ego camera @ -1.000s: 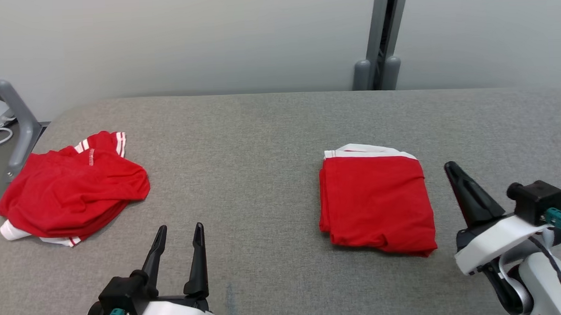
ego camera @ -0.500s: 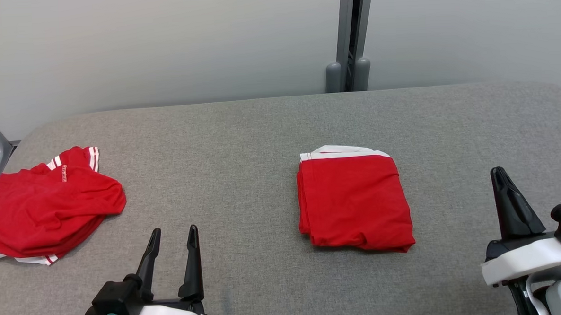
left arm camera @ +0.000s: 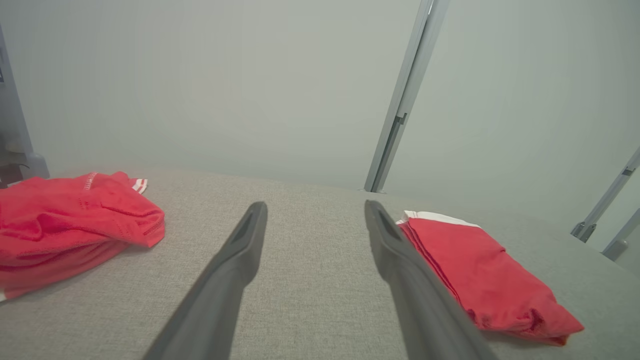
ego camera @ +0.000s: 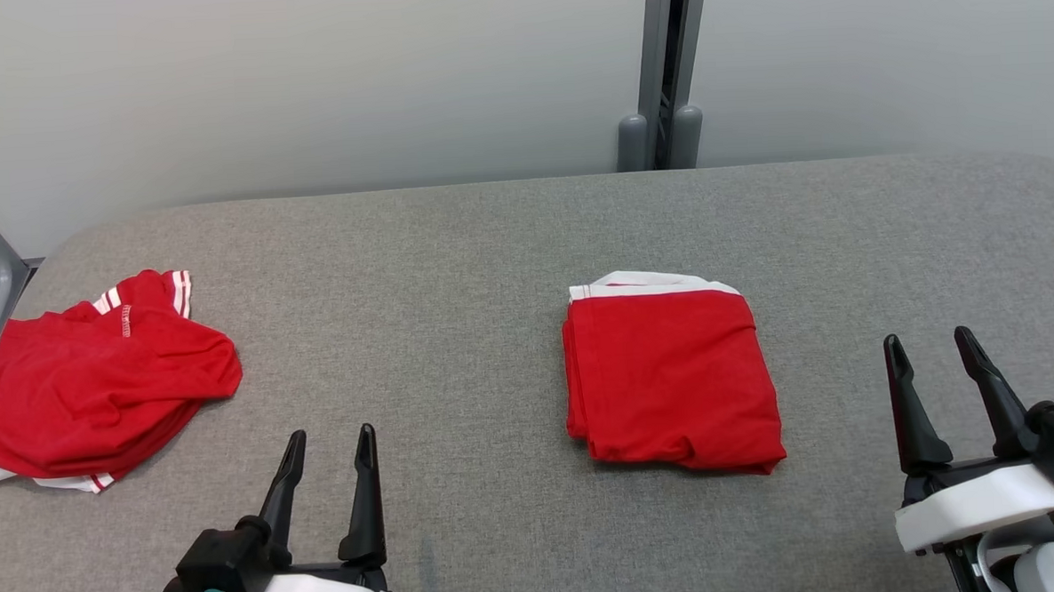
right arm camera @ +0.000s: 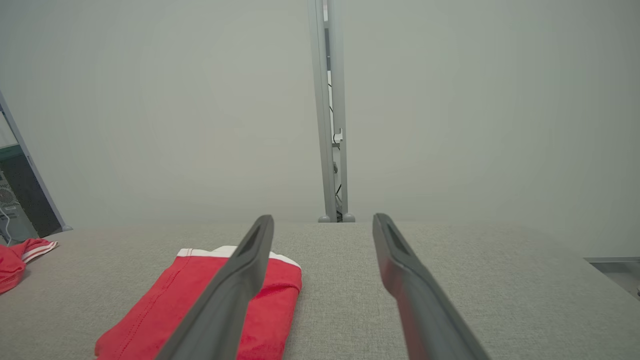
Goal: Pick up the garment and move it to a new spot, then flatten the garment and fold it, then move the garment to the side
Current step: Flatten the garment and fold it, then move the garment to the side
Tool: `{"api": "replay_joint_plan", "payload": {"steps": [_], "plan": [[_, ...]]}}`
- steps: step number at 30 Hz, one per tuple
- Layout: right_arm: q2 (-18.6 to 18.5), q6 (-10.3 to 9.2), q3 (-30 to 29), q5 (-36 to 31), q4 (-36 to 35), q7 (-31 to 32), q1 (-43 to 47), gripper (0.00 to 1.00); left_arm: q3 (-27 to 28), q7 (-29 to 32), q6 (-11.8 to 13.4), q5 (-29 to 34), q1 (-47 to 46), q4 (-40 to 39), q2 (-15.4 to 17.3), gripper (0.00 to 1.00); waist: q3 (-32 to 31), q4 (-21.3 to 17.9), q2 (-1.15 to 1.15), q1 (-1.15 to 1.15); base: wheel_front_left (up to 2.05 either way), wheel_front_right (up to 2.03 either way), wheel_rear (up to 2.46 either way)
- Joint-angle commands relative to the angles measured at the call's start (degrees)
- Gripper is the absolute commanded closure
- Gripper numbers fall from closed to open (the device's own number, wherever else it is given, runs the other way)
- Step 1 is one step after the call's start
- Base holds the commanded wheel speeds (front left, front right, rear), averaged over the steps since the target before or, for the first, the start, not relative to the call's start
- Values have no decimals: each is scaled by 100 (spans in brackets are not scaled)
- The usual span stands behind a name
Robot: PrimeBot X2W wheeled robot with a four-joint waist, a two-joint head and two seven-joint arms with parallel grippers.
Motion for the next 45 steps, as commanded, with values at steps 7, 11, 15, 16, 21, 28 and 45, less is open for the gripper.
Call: {"api": "replay_joint_plan", "payload": {"steps": [7,11,15,16,21,28,45], "plan": [[10,-3,-4,1,72,-4,25,0,6,-20,18,67,21,-1,22,0,-4,44,0,0,0,0,0],[14,-3,-8,20,79,-4,11,0,1,-20,9,73,27,6,21,0,2,60,0,0,0,0,0],[12,-2,-10,48,94,-4,15,0,-9,-20,2,92,48,35,22,0,-3,70,0,0,0,0,0],[10,-2,-9,55,97,-4,16,0,-10,-20,1,92,49,39,22,0,-4,72,0,0,0,0,0],[2,-3,18,82,124,-4,22,0,-29,-20,8,129,50,53,22,0,-12,78,0,0,0,0,0],[-20,-2,31,106,147,-4,9,0,-37,-20,17,148,46,29,22,0,0,83,0,0,0,0,0],[-13,-2,42,122,203,-4,-16,0,-40,-20,23,127,56,8,21,0,-14,90,0,0,0,0,0]]}}
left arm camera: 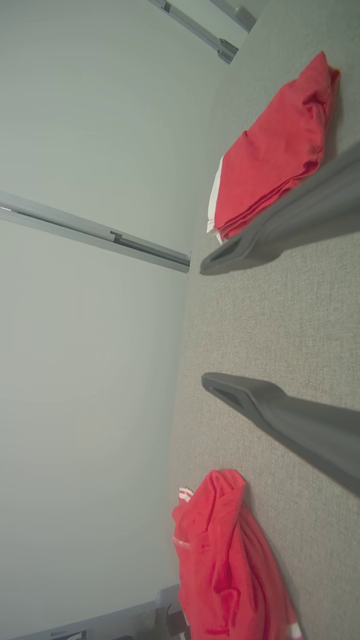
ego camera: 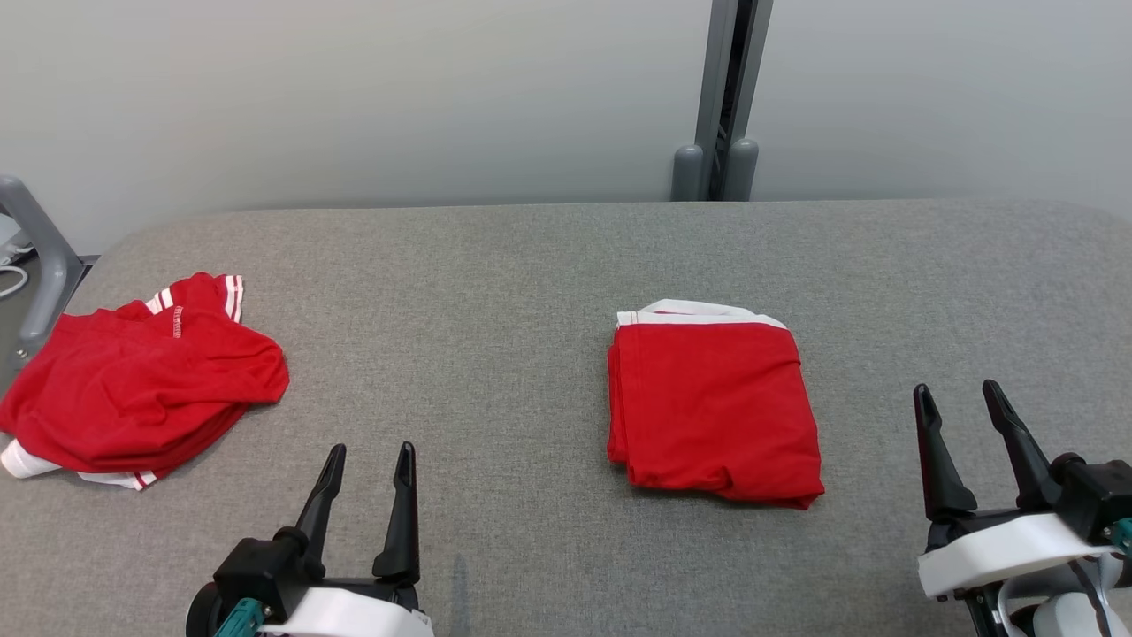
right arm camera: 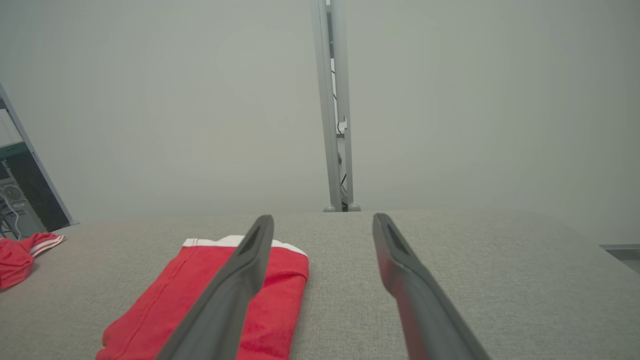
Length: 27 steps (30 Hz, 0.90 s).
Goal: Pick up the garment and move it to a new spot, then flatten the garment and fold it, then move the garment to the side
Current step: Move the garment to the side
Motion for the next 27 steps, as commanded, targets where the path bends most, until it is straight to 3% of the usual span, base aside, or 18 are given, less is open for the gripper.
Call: {"api": "replay_joint_plan", "payload": {"steps": [1,27], "plan": [[-31,-1,8,16,19,-4,-30,0,2,-20,19,22,45,-9,21,0,0,0,0,0,0,0,0],[-50,-1,3,97,66,-3,10,0,-39,-20,-5,32,35,22,21,0,11,71,0,0,0,0,0]]}}
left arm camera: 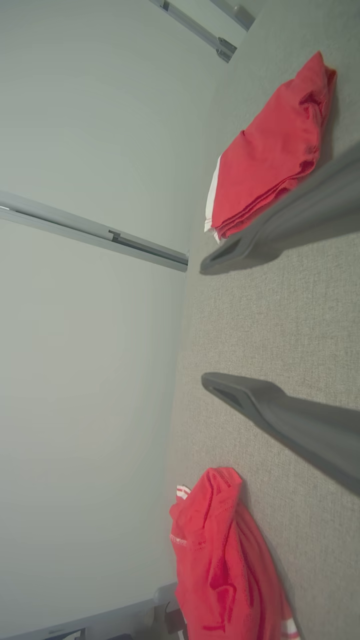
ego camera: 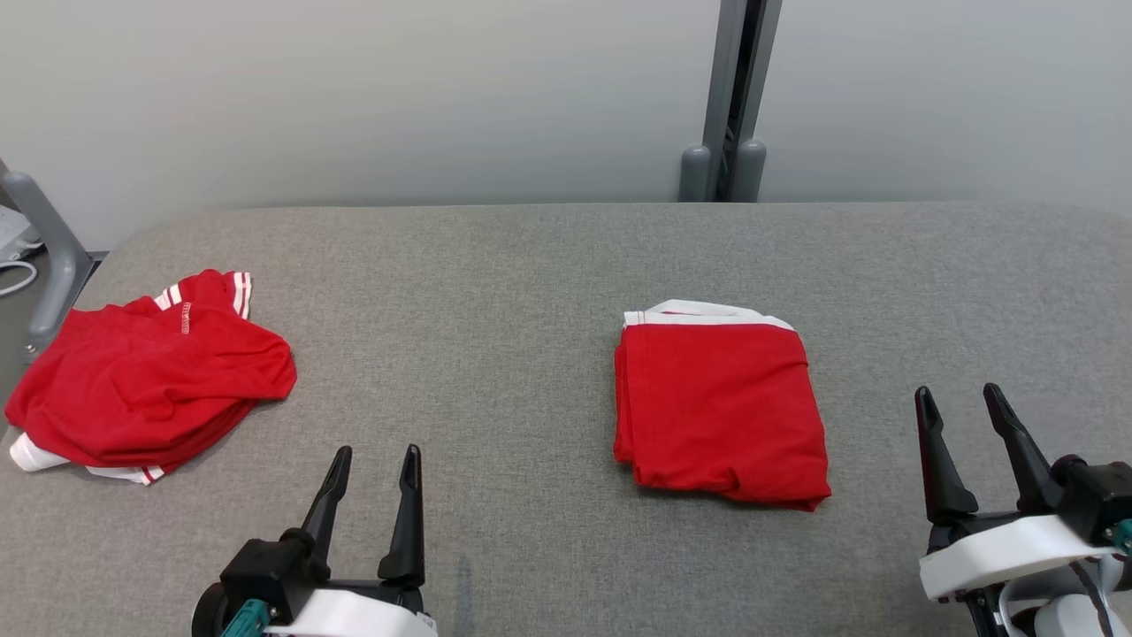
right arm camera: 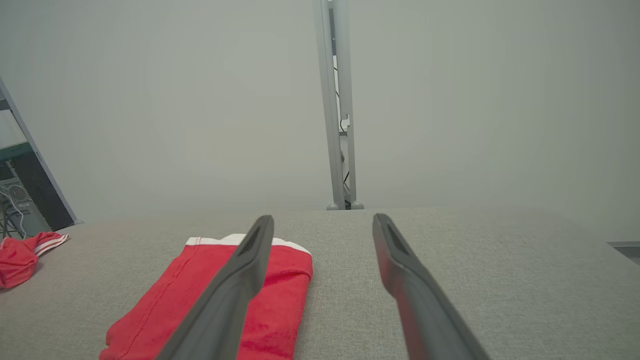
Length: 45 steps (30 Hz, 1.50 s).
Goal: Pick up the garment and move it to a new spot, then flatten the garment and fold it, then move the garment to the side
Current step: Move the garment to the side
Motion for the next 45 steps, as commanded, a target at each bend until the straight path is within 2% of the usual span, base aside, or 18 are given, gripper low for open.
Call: {"api": "replay_joint_plan", "payload": {"steps": [1,9,21,27,28,29,30,37,42,45], "plan": [[-48,-1,7,81,71,-3,-3,0,-22,-20,-8,30,11,1,21,0,34,43,0,0,0,0,0],[-185,-1,248,810,705,182,-466,0,-140,-20,-65,69,-195,6,21,0,352,309,0,0,0,0,0],[-640,-1,834,2768,2215,1387,-1598,0,-352,-20,-51,35,-494,72,21,0,906,913,0,0,0,0,0],[-850,-1,1304,3202,2837,1824,-1960,0,-416,-20,-16,-2,-552,91,21,0,955,1090,0,0,0,0,0],[-860,-1,1385,3244,2906,1871,-1988,28,-420,-20,-17,-1,-561,92,21,0,959,1103,0,0,0,0,0],[-866,-1,1467,3285,2963,1914,-2023,83,-425,-20,-15,-4,-572,93,21,0,964,1112,0,0,0,0,0],[-872,-1,1565,3307,3000,1945,-2057,100,-430,-20,-13,-6,-583,95,21,0,967,1121,0,0,0,0,0],[-1094,-1,2118,3274,3116,1583,-2267,100,-450,-20,-3,36,-601,52,22,0,973,1077,0,0,0,0,0],[-1378,-1,2562,3139,3100,1405,-2505,100,-517,-21,-48,95,-655,21,21,0,1111,837,0,0,0,0,0],[-1670,-1,2853,3013,3006,1378,-2726,100,-636,-21,-101,180,-763,0,21,0,1310,662,0,0,0,0,0]]}}
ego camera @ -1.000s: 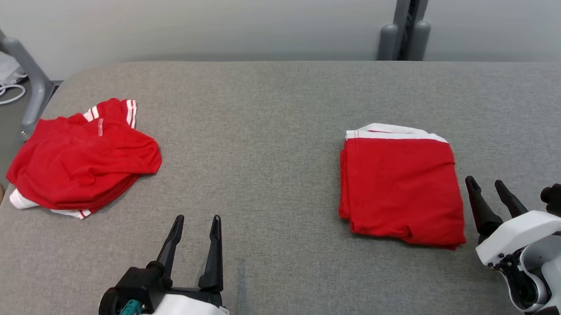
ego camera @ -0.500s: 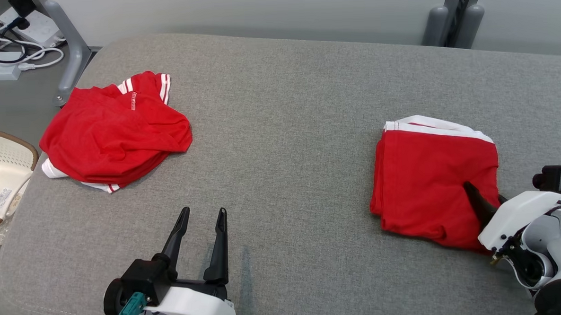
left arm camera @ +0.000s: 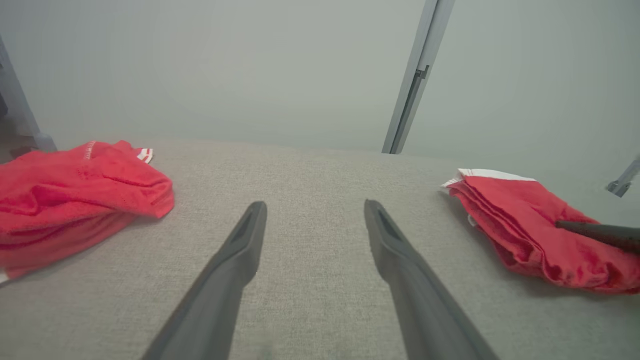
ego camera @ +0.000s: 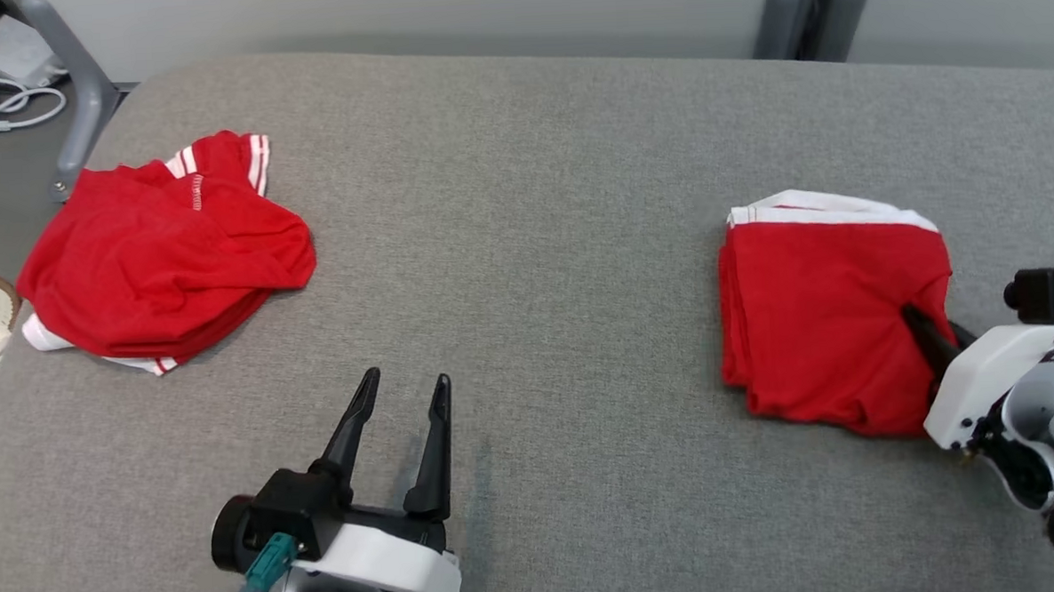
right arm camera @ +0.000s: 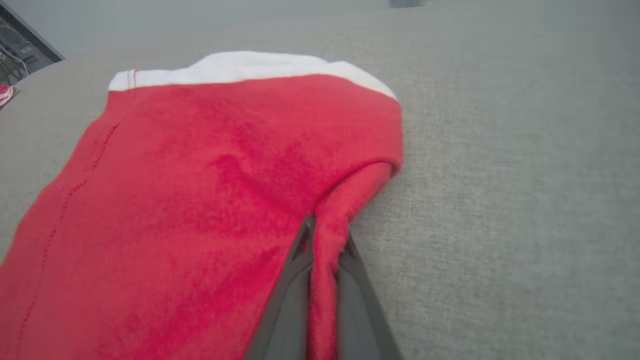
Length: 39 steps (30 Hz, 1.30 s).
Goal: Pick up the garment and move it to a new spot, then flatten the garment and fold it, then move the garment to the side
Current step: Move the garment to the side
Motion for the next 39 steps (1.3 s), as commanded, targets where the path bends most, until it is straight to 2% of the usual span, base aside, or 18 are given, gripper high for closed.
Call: {"api": "replay_joint_plan", "payload": {"steps": [1,5,6,8,9,10,17,23,30,34,39], "plan": [[-197,-3,82,-60,-62,-51,-153,100,-81,-21,-58,105,-171,-5,20,0,231,-192,0,0,0,0,0],[-741,-3,352,-120,-274,-65,-379,100,-561,-21,-327,452,-568,67,19,0,572,-411,0,0,0,0,0],[-741,-3,352,-120,-274,-65,-379,100,-561,-21,-327,452,-568,67,19,0,572,-411,0,0,0,0,0],[-1063,-3,493,-201,-414,-94,-513,100,-774,-21,-418,548,-802,62,26,0,758,-541,0,0,0,0,0],[-1339,-3,568,-216,-515,-111,-613,100,-946,-21,-483,599,-1048,57,25,0,941,-660,0,0,0,0,0],[-1339,-3,568,-216,-515,-111,-613,100,-946,-21,-483,599,-1048,57,25,0,941,-660,0,0,0,0,0],[-2315,-3,611,-309,-801,-85,-1010,100,-1400,-21,-573,565,-1842,-30,24,0,1628,-1042,0,0,0,0,0],[-3160,-3,503,-487,-945,-225,-1258,100,-1868,-21,-679,660,-2567,-81,28,0,2273,-1117,0,0,0,0,0],[-4032,-3,456,-858,-895,-463,-1222,100,-2269,-21,-718,607,-3167,-211,25,0,2678,-1076,0,0,0,0,0],[-4385,-3,357,-961,-728,-524,-1191,100,-2386,-21,-660,561,-3359,-296,26,0,2802,-1033,0,0,0,0,0],[-4575,-3,265,-1218,-464,-585,-1329,100,-2457,-21,-616,511,-3448,-325,25,0,2905,-939,0,0,0,0,0]]}}
